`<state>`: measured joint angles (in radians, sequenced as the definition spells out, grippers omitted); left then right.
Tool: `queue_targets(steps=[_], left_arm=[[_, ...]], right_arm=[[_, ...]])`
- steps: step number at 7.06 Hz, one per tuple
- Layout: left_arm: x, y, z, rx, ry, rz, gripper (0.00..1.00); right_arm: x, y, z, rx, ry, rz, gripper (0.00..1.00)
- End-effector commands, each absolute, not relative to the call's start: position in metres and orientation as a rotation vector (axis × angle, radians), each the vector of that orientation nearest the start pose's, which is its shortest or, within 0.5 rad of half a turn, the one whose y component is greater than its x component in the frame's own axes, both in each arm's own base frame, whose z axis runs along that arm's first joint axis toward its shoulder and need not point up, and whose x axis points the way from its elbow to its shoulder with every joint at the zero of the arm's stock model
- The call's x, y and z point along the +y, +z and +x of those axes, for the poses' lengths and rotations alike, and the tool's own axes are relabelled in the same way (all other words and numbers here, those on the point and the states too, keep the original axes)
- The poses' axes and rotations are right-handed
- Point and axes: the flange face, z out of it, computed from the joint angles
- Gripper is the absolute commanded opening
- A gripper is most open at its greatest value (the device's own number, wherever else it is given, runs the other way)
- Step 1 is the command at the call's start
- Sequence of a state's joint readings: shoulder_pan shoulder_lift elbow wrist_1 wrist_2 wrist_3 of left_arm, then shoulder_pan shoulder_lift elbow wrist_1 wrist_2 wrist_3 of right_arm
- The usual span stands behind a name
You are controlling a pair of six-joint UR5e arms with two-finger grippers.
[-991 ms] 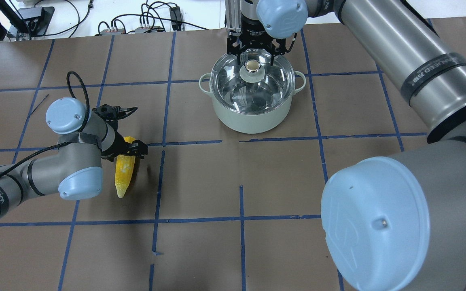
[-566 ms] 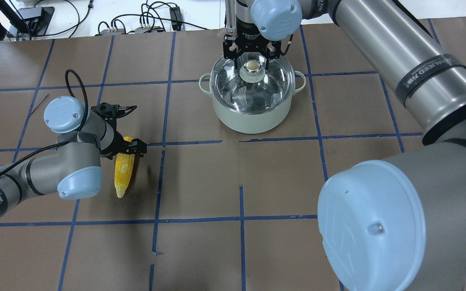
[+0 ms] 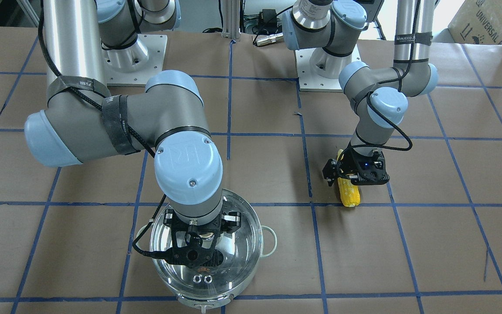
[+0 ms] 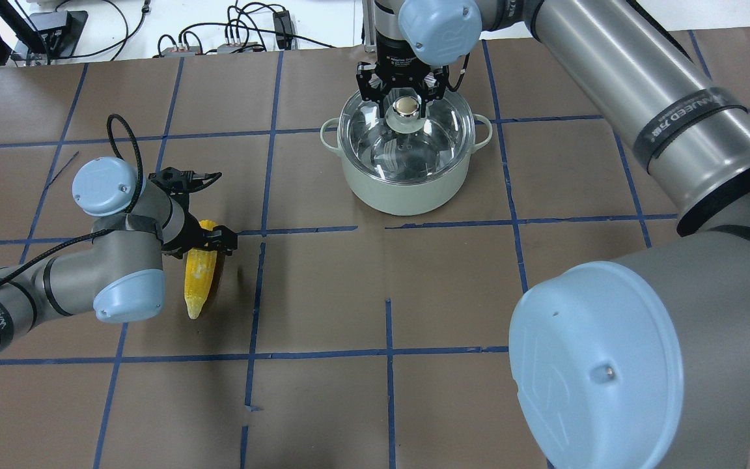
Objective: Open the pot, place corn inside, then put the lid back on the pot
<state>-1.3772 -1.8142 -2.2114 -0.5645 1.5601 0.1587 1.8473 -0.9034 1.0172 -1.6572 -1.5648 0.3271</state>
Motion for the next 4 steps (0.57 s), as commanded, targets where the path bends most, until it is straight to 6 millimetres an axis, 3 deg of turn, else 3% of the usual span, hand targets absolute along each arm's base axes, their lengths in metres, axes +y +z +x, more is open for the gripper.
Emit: queue_targets(steps=[1,2,3,4], left_arm=[[-0.479,0.184,-0.043,3.125,-0.187,-0.052,1.0],[-0.479,0.183,-0.039,3.129,-0.184,-0.063,1.0],[-0.48,0.183,-0.03,3.13,-0.185,-0.066,0.94],[-0.48,0.183,-0.023,3.128,-0.184,-0.051,0.79]], right_arm=[[-0.688,0.354,0.328,3.141,0.03,0.089,0.23],[-0.691,0.377,0.324,3.132,-0.011,0.098,0.23],[-0.687,0.405,0.32,3.131,-0.006,0.098,0.21],[-0.694,0.414,0.299,3.131,-0.021,0.07,0.2]])
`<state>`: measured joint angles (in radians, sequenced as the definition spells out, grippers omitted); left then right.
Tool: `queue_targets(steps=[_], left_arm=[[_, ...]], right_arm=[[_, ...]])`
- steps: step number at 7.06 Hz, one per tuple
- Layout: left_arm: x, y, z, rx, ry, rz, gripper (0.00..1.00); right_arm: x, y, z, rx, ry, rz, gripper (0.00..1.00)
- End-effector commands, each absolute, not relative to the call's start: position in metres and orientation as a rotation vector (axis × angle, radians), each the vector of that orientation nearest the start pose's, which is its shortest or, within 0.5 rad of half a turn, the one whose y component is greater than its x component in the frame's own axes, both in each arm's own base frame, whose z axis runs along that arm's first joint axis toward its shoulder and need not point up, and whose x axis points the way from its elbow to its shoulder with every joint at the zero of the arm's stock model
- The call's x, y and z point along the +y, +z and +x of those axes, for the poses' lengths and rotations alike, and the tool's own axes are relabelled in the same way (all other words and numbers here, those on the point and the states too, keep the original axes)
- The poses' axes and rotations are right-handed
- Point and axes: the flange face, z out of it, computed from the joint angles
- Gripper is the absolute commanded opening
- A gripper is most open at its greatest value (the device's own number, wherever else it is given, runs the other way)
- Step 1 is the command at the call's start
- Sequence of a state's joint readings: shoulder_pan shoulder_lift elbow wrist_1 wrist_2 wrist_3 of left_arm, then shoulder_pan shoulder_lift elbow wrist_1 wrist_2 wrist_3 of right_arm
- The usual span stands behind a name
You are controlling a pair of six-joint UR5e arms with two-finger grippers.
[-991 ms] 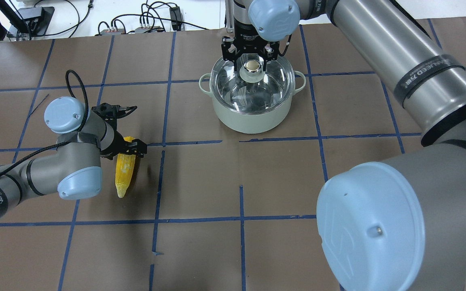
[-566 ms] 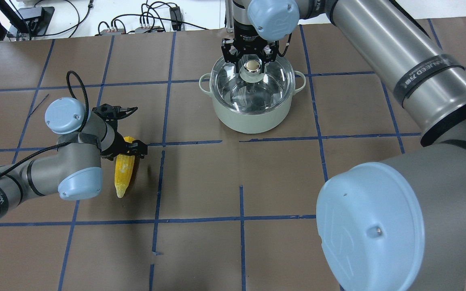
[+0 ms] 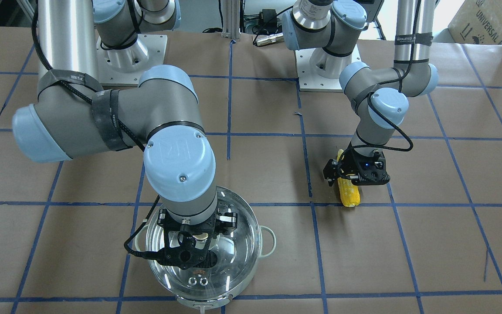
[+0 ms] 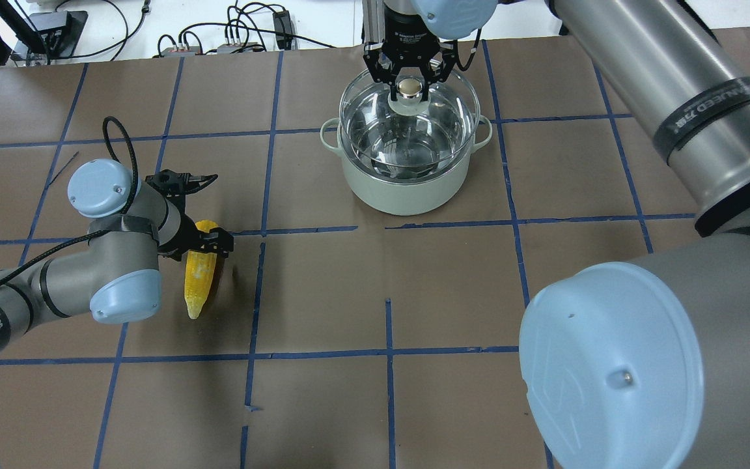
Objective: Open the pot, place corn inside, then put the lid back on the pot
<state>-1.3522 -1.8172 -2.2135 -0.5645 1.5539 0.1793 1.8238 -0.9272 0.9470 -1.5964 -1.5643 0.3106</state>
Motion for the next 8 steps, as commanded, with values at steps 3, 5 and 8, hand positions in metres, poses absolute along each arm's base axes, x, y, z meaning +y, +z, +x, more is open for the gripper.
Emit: queue_targets(steps=[3,5,8], left_arm=[[-0.477,0.186,-0.031,3.125,-0.173,-0.109,0.17],[-0.482,0.207,-0.032,3.125,-0.115,-0.201,0.09],[-0.545,0.318,-0.059,3.132,-0.019,-0.209,0.08]], right_arm=[[-0.723,0.423,0.191,3.133,-0.016,-0.002,0.18],[-0.729,0.424,0.115,3.137,0.079,-0.077,0.11],[-0.729,0.394,0.047,3.118,0.177,-0.19,0.08]])
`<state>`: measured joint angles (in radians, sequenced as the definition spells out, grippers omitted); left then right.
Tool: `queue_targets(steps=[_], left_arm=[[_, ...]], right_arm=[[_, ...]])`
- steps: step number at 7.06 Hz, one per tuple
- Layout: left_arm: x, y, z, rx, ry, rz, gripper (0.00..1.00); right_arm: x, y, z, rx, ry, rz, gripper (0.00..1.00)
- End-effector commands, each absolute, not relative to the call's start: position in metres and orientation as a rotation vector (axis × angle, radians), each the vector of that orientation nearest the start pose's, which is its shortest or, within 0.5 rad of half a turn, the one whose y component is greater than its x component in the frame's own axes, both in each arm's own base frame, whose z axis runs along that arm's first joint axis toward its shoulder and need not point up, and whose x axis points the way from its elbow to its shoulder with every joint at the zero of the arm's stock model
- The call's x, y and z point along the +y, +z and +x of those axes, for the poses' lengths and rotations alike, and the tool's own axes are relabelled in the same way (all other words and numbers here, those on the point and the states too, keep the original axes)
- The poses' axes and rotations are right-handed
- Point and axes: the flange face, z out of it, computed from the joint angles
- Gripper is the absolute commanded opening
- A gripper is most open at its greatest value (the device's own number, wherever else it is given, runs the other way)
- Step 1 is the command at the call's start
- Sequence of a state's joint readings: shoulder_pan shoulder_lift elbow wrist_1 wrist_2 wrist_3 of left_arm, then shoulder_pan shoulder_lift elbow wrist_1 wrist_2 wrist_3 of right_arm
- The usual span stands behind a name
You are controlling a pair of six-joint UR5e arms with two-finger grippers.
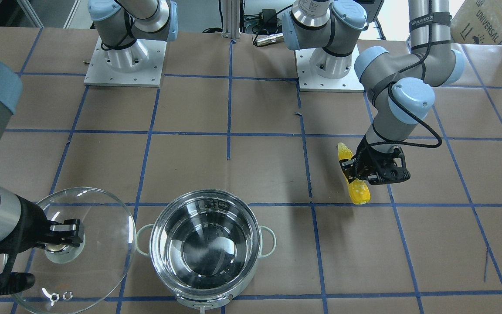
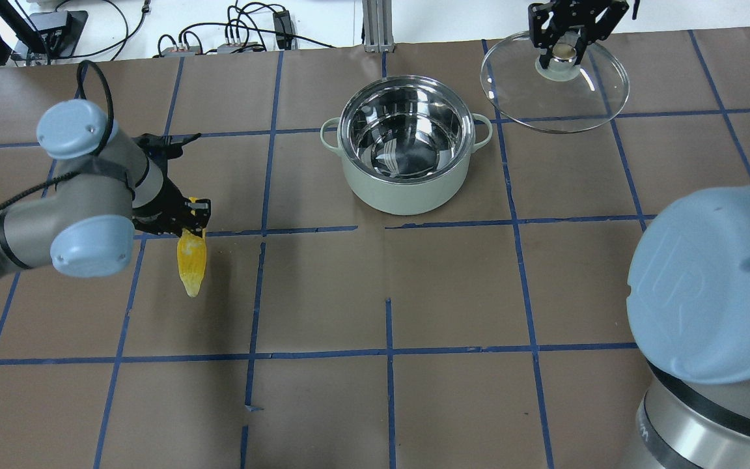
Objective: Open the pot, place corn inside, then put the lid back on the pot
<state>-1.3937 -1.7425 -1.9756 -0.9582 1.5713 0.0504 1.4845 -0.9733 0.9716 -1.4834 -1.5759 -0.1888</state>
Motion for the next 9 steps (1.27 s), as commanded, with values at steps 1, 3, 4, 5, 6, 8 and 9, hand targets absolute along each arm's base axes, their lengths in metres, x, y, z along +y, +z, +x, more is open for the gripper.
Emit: queue_targets(steps=[1,3,4,5,6,8,9], left_arm=[[-0.559,0.344,-0.088,3.135,-0.01,-0.231,0.08],[-0.599,0.352,-0.18,3.141,-0.068,-0.263,0.08],[-0.616,0.355,-0.221,3.143,-0.071,-0.282,0.08],[-0.629,0.358,-0.259,3.148,-0.104,-0.329,0.08],[-0.633,0.352,-0.289,3.14,-0.11,-0.389,0.08],[-0.63,0.33,-0.321,3.129,-0.072,-0.442,0.08],[-0.629,0.32,-0.334,3.128,-0.068,-0.432,0.08]], right_arm=[[-0.728,0.396,0.031,3.151,0.186,-0.171,0.06],[-0.702,0.395,0.025,3.155,0.222,-0.19,0.05],[-0.671,0.396,0.029,3.158,0.201,-0.187,0.05],[-0.645,0.389,0.028,3.171,0.131,-0.176,0.06],[-0.631,0.381,0.018,3.171,0.108,-0.146,0.07],[-0.626,0.382,0.006,3.162,0.109,-0.123,0.07],[-0.623,0.382,0.007,3.162,0.109,-0.126,0.07]])
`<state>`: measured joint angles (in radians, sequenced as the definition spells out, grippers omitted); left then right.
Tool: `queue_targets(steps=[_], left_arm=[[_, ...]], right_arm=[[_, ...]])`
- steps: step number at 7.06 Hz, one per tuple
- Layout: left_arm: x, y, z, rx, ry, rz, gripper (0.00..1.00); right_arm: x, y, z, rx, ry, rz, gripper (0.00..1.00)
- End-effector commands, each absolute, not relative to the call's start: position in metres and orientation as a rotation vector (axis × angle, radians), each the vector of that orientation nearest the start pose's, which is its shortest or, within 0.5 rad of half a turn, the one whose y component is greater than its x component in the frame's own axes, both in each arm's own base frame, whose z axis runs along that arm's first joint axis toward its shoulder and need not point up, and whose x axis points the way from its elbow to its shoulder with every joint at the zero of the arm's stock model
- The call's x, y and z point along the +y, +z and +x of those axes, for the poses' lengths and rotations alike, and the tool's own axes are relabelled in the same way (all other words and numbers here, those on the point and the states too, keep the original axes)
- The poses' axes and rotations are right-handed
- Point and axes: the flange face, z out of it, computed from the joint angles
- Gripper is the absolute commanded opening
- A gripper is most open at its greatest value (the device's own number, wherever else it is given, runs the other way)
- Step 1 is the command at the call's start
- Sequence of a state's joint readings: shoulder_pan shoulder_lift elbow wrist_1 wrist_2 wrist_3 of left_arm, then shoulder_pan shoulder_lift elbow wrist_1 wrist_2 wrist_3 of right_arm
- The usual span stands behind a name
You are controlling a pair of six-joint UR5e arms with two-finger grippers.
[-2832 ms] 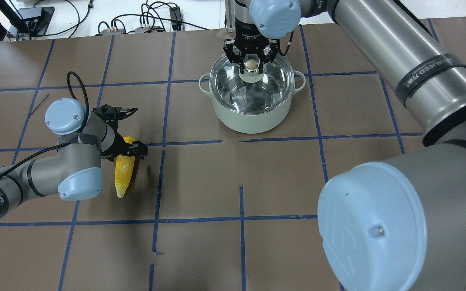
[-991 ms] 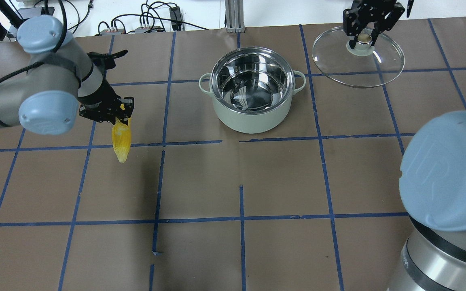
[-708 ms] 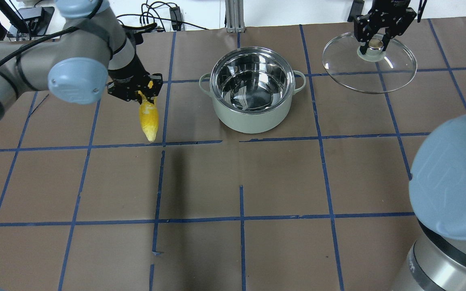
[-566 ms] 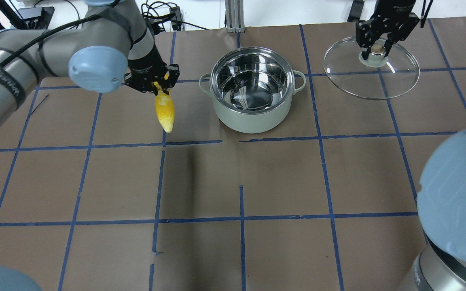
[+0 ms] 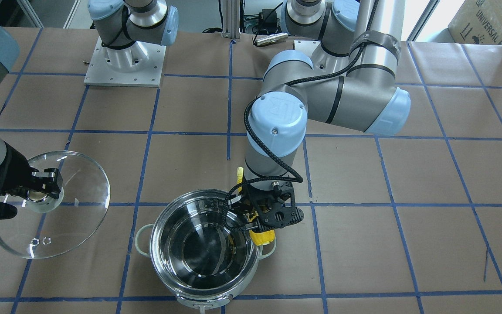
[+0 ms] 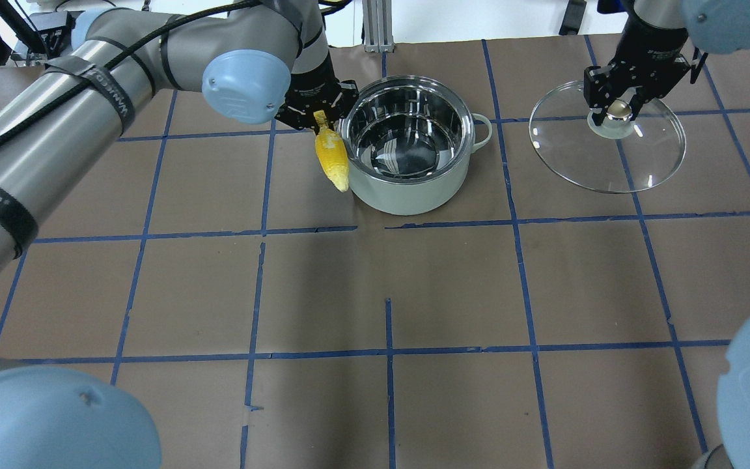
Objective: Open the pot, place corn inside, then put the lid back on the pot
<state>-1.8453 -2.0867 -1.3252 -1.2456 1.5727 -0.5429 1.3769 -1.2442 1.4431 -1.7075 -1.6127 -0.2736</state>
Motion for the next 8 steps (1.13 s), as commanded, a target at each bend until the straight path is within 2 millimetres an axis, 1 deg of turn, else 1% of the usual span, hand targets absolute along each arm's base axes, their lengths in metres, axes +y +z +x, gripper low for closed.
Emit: queue_targets(steps=[1,2,3,4,6,8], left_arm=[[-0.631,0.327,-0.338,3.131,-0.088,-0.469,0.08],[-0.635,0.334,-0.34,3.133,-0.103,-0.535,0.08],[-0.637,0.334,-0.347,3.14,-0.106,-0.532,0.08],[-0.641,0.333,-0.35,3.145,-0.114,-0.528,0.08],[-0.655,0.326,-0.371,3.167,-0.146,-0.425,0.08],[-0.67,0.316,-0.402,3.185,-0.182,-0.27,0.08]], right_arm=[[-0.623,0.381,0.007,3.161,0.112,-0.126,0.06],[-0.623,0.381,0.007,3.16,0.111,-0.123,0.07],[-0.623,0.381,0.007,3.16,0.111,-0.123,0.07],[-0.623,0.381,0.007,3.16,0.111,-0.123,0.07],[-0.623,0.382,0.007,3.16,0.109,-0.123,0.06],[-0.623,0.381,0.007,3.16,0.111,-0.123,0.07]])
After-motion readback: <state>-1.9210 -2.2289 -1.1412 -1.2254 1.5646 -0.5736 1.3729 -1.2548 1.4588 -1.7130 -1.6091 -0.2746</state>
